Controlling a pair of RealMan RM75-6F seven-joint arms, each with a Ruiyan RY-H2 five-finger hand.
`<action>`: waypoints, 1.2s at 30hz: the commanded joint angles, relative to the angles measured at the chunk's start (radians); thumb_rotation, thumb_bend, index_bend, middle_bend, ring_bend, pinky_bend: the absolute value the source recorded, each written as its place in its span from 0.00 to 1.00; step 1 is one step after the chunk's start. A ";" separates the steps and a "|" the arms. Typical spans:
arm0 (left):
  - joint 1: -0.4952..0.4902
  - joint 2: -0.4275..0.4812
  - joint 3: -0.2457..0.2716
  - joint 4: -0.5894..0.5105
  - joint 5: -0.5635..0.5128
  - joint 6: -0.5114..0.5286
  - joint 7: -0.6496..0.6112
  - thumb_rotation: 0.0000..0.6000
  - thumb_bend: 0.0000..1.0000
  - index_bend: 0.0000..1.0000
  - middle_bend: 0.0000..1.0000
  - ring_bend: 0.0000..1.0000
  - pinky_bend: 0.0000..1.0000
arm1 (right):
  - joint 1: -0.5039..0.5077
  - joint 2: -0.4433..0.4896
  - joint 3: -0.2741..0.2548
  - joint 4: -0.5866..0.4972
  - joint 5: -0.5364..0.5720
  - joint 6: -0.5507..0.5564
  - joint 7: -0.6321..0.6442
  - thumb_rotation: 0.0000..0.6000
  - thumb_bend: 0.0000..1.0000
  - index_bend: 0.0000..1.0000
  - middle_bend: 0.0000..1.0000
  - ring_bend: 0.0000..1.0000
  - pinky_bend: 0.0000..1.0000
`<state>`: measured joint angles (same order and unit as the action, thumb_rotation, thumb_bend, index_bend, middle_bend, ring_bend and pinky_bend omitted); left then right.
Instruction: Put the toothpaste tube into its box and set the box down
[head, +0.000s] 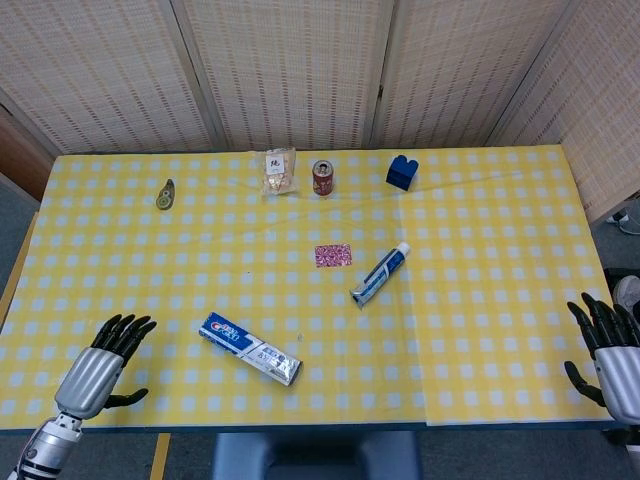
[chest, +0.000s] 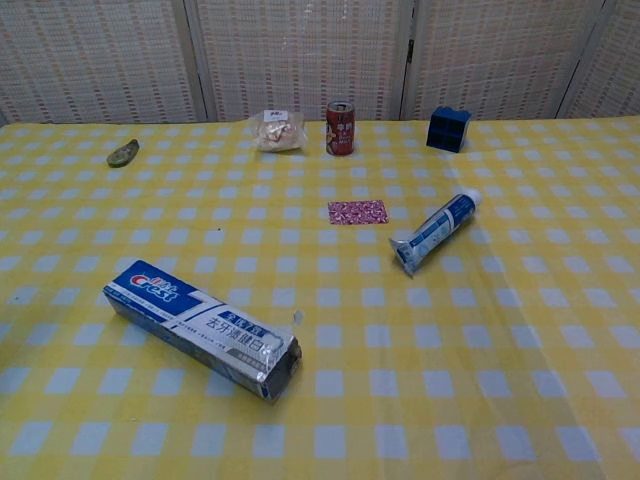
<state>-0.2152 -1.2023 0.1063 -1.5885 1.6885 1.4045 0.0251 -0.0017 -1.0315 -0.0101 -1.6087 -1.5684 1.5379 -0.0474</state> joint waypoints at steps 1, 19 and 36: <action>0.003 -0.002 0.006 -0.002 0.013 0.004 -0.014 1.00 0.15 0.11 0.10 0.00 0.00 | -0.002 -0.009 -0.001 -0.004 -0.007 0.003 -0.019 1.00 0.39 0.00 0.00 0.00 0.00; -0.237 -0.175 -0.049 0.191 0.053 -0.299 -0.070 1.00 0.15 0.18 0.15 0.06 0.01 | 0.035 -0.050 -0.016 -0.031 -0.023 -0.087 -0.113 1.00 0.39 0.00 0.00 0.00 0.00; -0.344 -0.324 -0.043 0.357 0.049 -0.365 -0.165 1.00 0.15 0.28 0.24 0.13 0.06 | 0.028 -0.068 0.000 -0.004 0.030 -0.090 -0.139 1.00 0.39 0.00 0.00 0.00 0.00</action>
<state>-0.5535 -1.5071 0.0607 -1.2566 1.7337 1.0285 -0.1240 0.0264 -1.1006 -0.0097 -1.6127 -1.5393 1.4493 -0.1875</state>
